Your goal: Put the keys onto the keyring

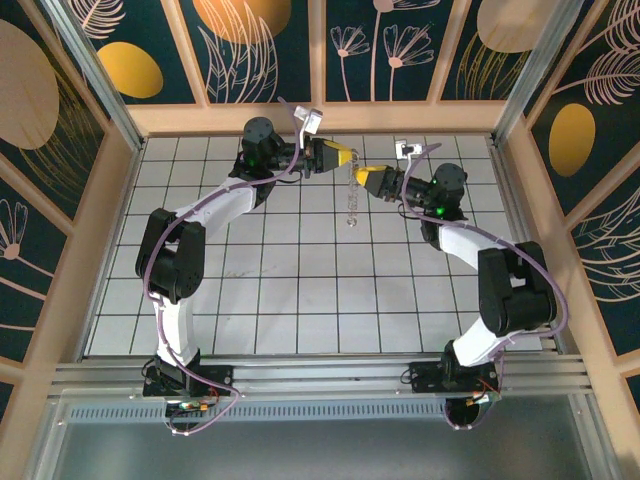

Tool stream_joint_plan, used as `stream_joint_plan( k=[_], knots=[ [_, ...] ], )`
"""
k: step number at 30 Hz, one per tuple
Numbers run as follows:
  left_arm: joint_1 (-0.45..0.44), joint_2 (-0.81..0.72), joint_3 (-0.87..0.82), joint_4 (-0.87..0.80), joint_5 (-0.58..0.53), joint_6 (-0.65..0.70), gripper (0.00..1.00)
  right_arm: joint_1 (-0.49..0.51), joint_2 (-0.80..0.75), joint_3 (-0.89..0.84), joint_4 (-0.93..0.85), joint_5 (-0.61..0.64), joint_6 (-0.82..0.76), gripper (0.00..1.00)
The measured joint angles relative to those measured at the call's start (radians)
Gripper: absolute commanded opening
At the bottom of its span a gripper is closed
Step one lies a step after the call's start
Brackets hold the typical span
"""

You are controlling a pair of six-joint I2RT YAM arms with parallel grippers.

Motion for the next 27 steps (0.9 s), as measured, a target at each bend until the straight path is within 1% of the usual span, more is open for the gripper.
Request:
stream_joint_plan(
  k=[4, 10, 27],
  knots=[
    [0.000, 0.000, 0.000, 0.000, 0.000, 0.000, 0.00, -0.006, 0.001, 0.000, 0.000, 0.002, -0.001, 0.38],
    [0.000, 0.000, 0.000, 0.000, 0.000, 0.000, 0.00, -0.023, 0.001, 0.000, 0.000, 0.005, -0.009, 0.41],
    [0.001, 0.000, 0.004, 0.016, 0.000, -0.015, 0.00, -0.005, 0.049, 0.038, 0.000, 0.002, -0.016, 0.42]
  ],
)
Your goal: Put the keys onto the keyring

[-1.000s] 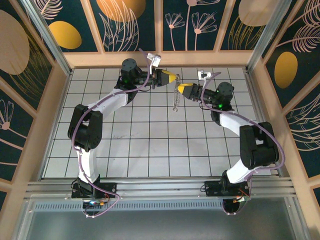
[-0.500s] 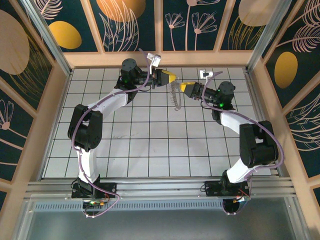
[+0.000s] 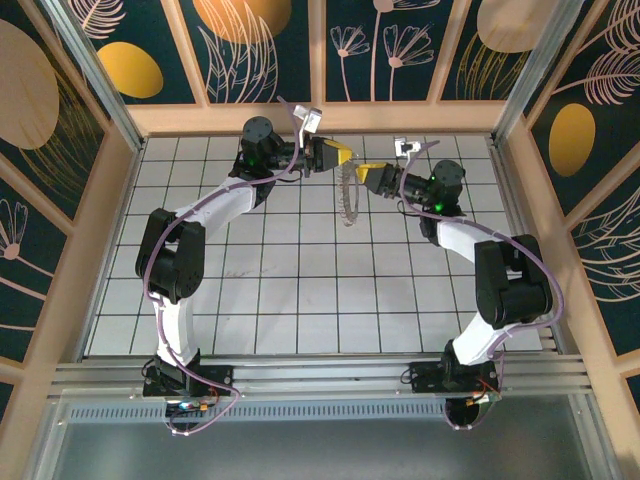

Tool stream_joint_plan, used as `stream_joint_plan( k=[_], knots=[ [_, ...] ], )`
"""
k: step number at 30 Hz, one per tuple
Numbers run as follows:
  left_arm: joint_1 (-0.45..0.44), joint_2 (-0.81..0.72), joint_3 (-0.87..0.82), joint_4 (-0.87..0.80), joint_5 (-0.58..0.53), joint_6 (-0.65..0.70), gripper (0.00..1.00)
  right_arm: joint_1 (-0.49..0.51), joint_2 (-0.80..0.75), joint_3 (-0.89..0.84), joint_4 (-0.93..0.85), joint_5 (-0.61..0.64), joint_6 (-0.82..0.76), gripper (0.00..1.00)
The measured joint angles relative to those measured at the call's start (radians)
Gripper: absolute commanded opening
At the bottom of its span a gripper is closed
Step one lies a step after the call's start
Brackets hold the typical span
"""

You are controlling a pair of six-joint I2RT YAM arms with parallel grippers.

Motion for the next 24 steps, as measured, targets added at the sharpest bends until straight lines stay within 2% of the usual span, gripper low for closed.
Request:
stream_joint_plan(
  k=[7, 15, 19, 24],
  knots=[
    [0.000, 0.000, 0.003, 0.007, 0.000, -0.003, 0.00, 0.017, 0.010, 0.028, 0.000, -0.005, 0.000, 0.42],
    [0.000, 0.000, 0.004, 0.009, 0.000, -0.004, 0.00, 0.025, 0.018, 0.037, 0.000, -0.005, -0.004, 0.29],
    [0.001, 0.000, 0.004, 0.011, 0.000, -0.004, 0.00, 0.026, 0.018, 0.037, -0.002, -0.005, -0.006, 0.40],
    [0.001, 0.000, 0.004, 0.015, 0.000, -0.004, 0.00, 0.021, 0.018, 0.037, -0.012, -0.004, -0.023, 0.42]
  ],
)
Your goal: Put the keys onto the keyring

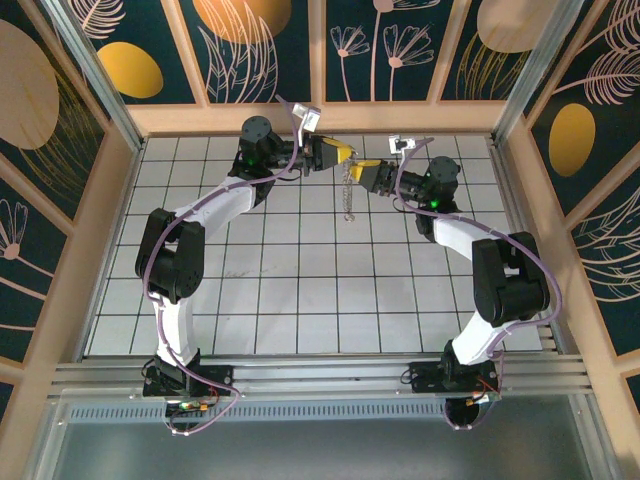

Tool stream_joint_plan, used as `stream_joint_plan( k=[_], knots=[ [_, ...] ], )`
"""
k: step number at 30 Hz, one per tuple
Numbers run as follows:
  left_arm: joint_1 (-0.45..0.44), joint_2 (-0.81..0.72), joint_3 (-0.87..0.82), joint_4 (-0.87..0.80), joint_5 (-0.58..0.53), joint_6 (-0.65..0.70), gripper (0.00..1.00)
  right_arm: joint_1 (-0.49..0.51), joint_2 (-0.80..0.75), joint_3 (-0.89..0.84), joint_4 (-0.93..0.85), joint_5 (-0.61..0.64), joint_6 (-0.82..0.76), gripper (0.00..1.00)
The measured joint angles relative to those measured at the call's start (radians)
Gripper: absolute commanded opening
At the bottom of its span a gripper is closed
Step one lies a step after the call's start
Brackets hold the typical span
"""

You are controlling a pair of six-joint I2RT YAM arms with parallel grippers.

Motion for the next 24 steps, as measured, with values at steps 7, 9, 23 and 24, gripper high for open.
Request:
stream_joint_plan(
  k=[7, 9, 23, 24],
  knots=[
    [0.000, 0.000, 0.000, 0.000, 0.000, 0.000, 0.00, -0.035, -0.002, 0.000, -0.012, 0.001, -0.007, 0.43],
    [0.000, 0.000, 0.000, 0.000, 0.000, 0.000, 0.00, -0.037, -0.002, 0.000, -0.014, 0.000, -0.008, 0.44],
    [0.000, 0.000, 0.000, 0.000, 0.002, -0.001, 0.00, -0.034, -0.001, 0.035, -0.018, -0.037, -0.008, 0.46],
    [0.000, 0.000, 0.000, 0.000, 0.002, -0.002, 0.00, -0.034, 0.000, 0.037, -0.018, -0.043, -0.008, 0.45]
  ],
)
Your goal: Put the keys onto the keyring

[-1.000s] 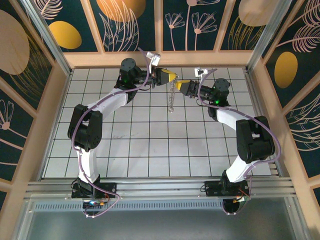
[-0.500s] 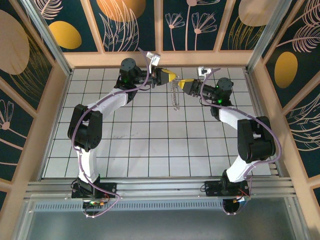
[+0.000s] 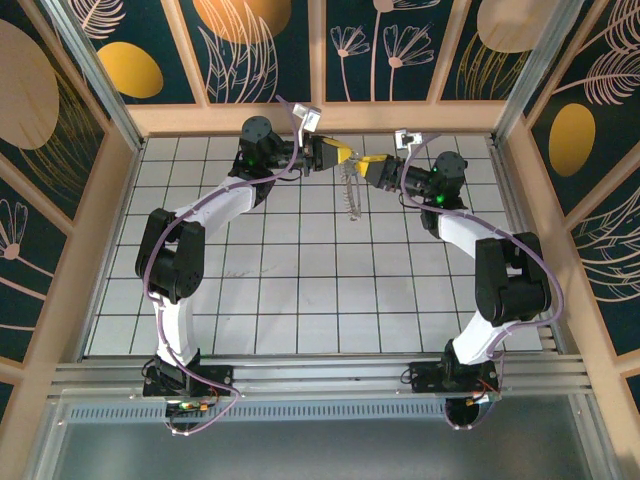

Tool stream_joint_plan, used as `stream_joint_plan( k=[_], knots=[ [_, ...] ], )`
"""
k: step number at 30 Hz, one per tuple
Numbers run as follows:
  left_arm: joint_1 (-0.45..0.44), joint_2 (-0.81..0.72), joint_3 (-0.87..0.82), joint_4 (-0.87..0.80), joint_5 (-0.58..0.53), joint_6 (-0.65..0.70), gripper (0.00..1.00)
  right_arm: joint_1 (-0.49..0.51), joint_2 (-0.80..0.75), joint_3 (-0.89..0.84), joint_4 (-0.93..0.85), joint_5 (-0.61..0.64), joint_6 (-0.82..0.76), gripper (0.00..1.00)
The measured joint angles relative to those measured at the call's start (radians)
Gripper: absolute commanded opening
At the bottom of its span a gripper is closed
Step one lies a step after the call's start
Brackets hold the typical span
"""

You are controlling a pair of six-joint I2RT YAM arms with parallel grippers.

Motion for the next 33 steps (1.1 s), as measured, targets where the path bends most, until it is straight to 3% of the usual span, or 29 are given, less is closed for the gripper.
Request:
stream_joint_plan(
  k=[23, 33],
  knots=[
    [0.000, 0.000, 0.002, 0.016, 0.006, -0.014, 0.00, 0.018, 0.027, 0.013, 0.016, -0.064, -0.007, 0.37],
    [0.000, 0.000, 0.003, 0.018, 0.005, -0.018, 0.00, 0.031, 0.029, 0.013, 0.023, -0.064, -0.013, 0.18]
  ],
)
